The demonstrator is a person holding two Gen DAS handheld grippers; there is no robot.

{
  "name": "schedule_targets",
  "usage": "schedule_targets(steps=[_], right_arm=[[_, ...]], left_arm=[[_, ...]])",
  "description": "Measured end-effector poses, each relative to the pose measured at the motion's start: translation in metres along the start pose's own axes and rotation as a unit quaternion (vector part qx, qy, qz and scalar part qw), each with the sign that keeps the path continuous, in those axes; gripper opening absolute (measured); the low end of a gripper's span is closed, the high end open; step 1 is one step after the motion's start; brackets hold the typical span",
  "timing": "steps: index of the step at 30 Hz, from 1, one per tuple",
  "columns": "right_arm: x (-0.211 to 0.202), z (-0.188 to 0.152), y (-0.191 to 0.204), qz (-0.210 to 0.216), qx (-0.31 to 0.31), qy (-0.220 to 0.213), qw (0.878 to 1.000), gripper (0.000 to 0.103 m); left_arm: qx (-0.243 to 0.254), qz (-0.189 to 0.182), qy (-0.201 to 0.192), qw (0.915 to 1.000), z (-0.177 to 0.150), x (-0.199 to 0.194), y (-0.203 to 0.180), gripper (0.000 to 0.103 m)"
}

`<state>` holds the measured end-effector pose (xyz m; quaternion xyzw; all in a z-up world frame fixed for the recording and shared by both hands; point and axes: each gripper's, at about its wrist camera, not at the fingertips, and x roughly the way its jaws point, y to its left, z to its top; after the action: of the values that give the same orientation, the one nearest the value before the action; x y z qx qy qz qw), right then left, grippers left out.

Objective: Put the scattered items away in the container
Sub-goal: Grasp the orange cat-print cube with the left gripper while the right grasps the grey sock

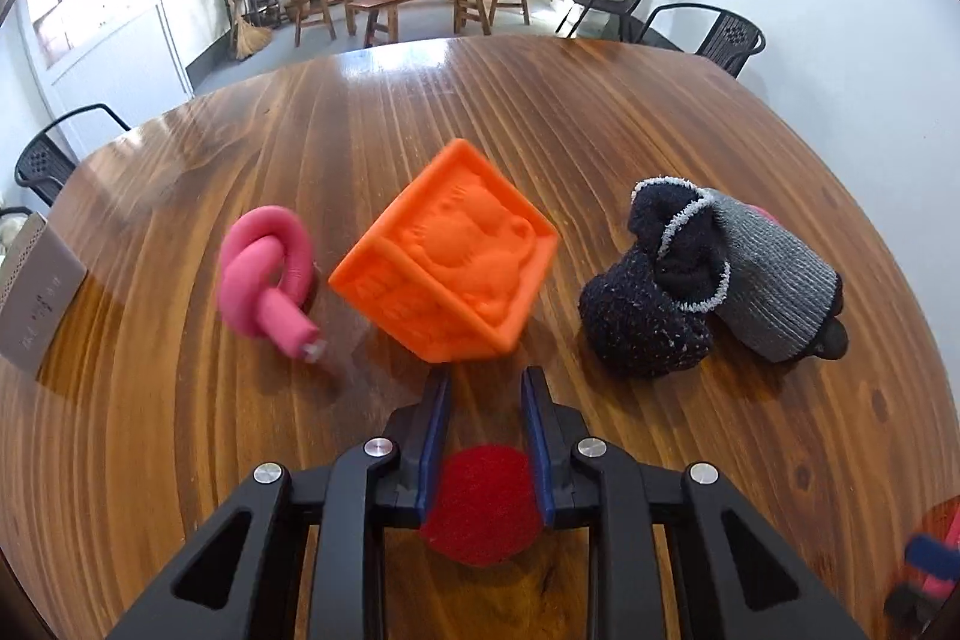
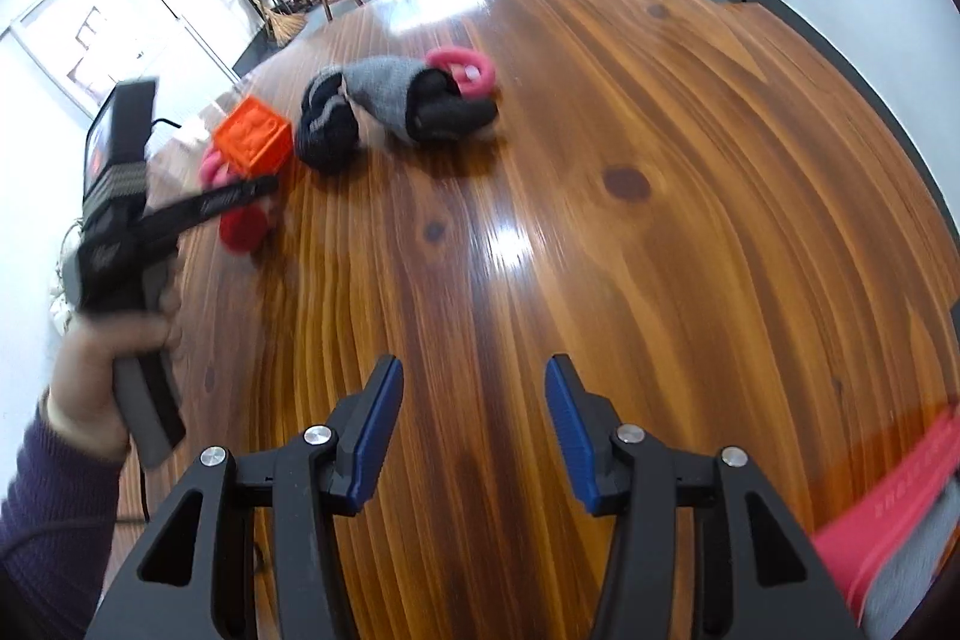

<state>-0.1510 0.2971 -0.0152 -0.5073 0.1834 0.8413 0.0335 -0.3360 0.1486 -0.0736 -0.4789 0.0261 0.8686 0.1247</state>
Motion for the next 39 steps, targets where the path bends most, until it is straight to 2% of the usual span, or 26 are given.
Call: schedule_targets(steps=[9,10,11,12,13,14,15,21,23,24,27,29,33,34,35,36,37,39], right_arm=[[0.024,0.074,0.032,0.001,-0.059,-0.051,0.997,0.054],[0.028,0.082,0.037,-0.001,-0.070,-0.055,0.996,0.054],[0.031,0.087,0.040,-0.005,-0.078,-0.056,0.995,0.054],[0.035,0.094,0.044,-0.008,-0.088,-0.058,0.994,0.060],[0.038,0.099,0.046,-0.011,-0.098,-0.060,0.993,0.065],[0.040,0.103,0.048,-0.016,-0.107,-0.063,0.992,0.072],[0.044,0.107,0.050,-0.024,-0.117,-0.068,0.991,0.073],[0.072,0.127,0.059,-0.044,-0.155,-0.074,0.984,0.073],[0.082,0.128,0.060,-0.046,-0.167,-0.063,0.983,0.071],[0.085,0.127,0.062,-0.046,-0.172,-0.057,0.982,0.055],[0.089,0.117,0.070,-0.059,-0.202,-0.042,0.977,0.033],[0.085,0.109,0.071,-0.064,-0.205,-0.041,0.976,0.028],[0.064,0.092,0.058,-0.041,-0.166,-0.034,0.985,0.028],[0.058,0.086,0.054,-0.039,-0.159,-0.033,0.986,0.028],[0.052,0.081,0.051,-0.036,-0.154,-0.032,0.987,0.028],[0.048,0.076,0.048,-0.033,-0.149,-0.030,0.988,0.028],[0.043,0.071,0.044,-0.030,-0.143,-0.028,0.989,0.028],[0.035,0.063,0.039,-0.027,-0.135,-0.028,0.990,0.028]], left_arm=[[-0.014,-0.021,-0.013,0.9996,0.002,-0.018,0.030,0.027],[-0.020,-0.022,-0.012,0.9995,0.003,-0.018,0.035,0.041],[-0.024,-0.021,-0.014,0.9994,0.002,-0.019,0.036,0.071],[-0.027,-0.018,-0.024,0.9992,0.002,-0.022,0.040,0.081],[-0.028,-0.015,-0.043,0.9986,0.003,-0.027,0.043,0.084],[-0.025,-0.013,-0.050,0.9984,0.006,-0.028,0.044,0.084],[-0.020,-0.012,-0.052,0.9984,0.009,-0.028,0.045,0.084],[0.024,-0.025,-0.063,0.9974,0.027,-0.018,0.046,0.084],[0.040,-0.035,-0.057,0.9970,0.036,-0.011,0.046,0.084],[0.048,-0.040,-0.054,0.9966,0.038,-0.007,0.045,0.084],[0.069,-0.039,-0.041,0.9960,0.044,0.004,0.039,0.084],[0.063,-0.049,-0.028,0.9964,0.048,0.013,0.040,0.084],[0.038,-0.070,-0.002,0.9968,0.050,0.027,0.048,0.084],[0.036,-0.073,0.000,0.9967,0.051,0.031,0.049,0.081],[0.034,-0.073,0.005,0.9967,0.051,0.033,0.051,0.071],[0.033,-0.067,0.009,0.9972,0.052,0.035,0.051,0.066],[0.032,-0.061,0.013,0.9975,0.051,0.037,0.052,0.056],[0.033,-0.063,0.011,0.9974,0.050,0.037,0.053,0.056]])
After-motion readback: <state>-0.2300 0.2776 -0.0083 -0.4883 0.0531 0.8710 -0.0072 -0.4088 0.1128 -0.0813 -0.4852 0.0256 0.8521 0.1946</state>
